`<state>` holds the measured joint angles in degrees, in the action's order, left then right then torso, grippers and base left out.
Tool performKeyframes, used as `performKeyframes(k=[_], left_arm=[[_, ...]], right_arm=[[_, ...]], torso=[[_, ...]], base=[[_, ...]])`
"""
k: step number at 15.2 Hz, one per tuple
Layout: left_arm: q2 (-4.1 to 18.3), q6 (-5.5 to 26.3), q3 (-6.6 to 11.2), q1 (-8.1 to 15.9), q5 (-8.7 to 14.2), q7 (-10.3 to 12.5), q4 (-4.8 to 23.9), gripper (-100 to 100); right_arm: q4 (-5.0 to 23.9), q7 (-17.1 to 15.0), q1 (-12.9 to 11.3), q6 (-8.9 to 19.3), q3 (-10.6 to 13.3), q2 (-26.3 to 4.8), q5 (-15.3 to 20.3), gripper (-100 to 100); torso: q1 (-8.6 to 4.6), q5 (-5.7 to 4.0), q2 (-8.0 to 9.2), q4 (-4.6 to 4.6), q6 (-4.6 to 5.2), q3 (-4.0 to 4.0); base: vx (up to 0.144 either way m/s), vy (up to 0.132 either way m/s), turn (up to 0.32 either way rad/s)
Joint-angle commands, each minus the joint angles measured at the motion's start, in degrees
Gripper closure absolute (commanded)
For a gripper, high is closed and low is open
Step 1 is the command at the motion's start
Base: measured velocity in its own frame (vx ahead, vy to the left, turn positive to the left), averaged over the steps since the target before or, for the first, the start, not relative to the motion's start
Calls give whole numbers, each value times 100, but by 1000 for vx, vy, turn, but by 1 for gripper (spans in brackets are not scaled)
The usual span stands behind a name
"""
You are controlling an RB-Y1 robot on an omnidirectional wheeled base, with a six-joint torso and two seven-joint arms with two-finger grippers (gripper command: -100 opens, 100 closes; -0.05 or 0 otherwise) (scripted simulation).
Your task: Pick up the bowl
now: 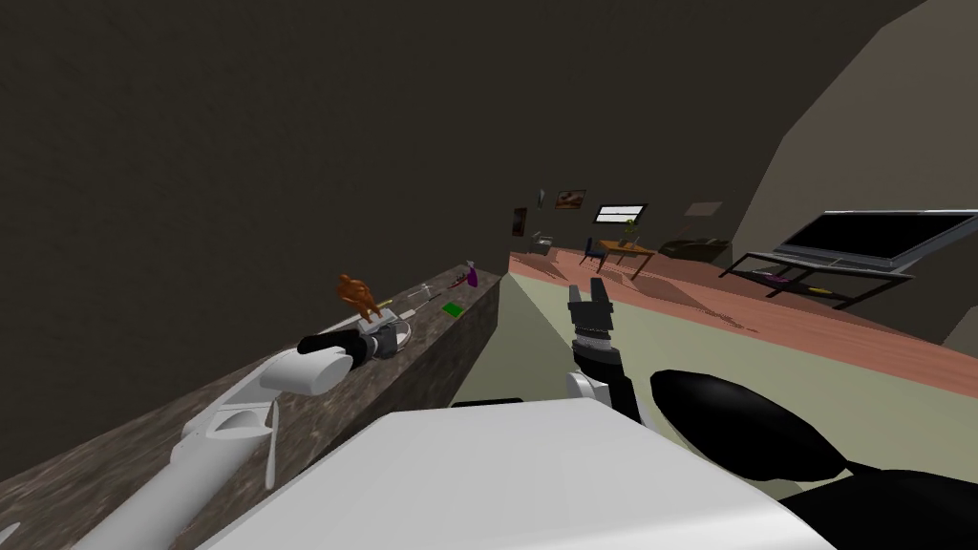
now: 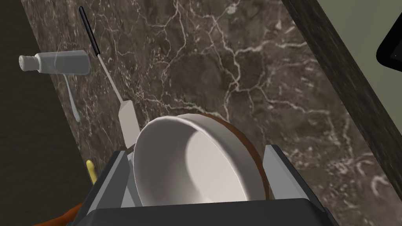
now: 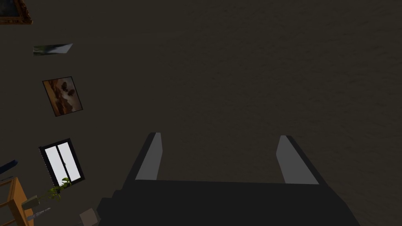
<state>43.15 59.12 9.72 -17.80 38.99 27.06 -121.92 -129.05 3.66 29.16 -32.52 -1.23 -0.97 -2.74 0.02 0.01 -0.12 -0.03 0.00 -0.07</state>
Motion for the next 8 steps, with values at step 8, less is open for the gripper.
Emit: performKeyframes(k=[8], left_arm=[[310,1051,81,110,478,352,124,-100]], right_arm=[[0,0,0,0,0,0,0,0]], torso=[[0,0,-2,0,0,-1]], base=[[34,2,2]])
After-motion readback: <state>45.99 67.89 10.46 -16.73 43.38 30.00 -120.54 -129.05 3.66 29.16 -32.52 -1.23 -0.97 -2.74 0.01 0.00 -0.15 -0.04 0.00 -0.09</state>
